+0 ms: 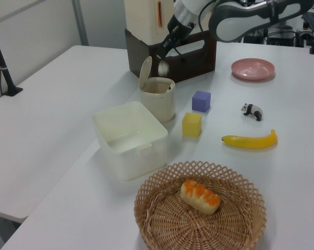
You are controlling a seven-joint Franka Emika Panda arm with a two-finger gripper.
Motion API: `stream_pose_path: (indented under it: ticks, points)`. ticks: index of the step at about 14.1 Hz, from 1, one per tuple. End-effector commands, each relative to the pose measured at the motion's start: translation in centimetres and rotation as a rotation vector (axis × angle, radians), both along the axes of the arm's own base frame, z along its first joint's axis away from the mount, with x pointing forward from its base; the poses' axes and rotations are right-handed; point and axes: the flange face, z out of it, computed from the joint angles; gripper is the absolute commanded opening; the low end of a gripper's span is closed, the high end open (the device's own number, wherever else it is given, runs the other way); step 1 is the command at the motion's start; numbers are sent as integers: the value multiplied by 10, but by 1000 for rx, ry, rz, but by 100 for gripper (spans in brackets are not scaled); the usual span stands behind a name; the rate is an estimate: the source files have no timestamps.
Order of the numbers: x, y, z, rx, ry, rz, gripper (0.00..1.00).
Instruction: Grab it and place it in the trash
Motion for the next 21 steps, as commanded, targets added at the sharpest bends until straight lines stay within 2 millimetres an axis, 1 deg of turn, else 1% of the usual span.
stream_pose_path:
  ticks: [1, 3, 4, 6, 8, 10, 11, 12, 13, 14, 15, 16, 17, 19, 21]
  points:
    - [8, 0, 8, 42, -70, -73, 100]
    - [8, -8, 15, 42, -93, -104, 100]
    - [9, -12, 30, 51, -123, -119, 100]
    - [9, -19, 48, 55, -155, -131, 100]
    - [7, -21, 57, 58, -167, -134, 100]
    - [4, -22, 62, 68, -170, -138, 100]
    - [-2, -22, 71, 72, -174, -140, 100]
    - [-6, -23, 73, 74, -162, -147, 100]
    - [-12, -24, 69, 64, -117, -161, 100]
    - [-23, -24, 66, 55, -31, -184, 100]
    - [-32, -19, 55, 70, 62, -199, 100]
    - [-38, -20, 51, 84, 118, -209, 100]
    - [-49, -19, 38, 82, 226, -191, 100]
    - [-64, -18, 27, 105, 337, -167, 100]
    - [-81, -19, 23, 118, 417, -151, 100]
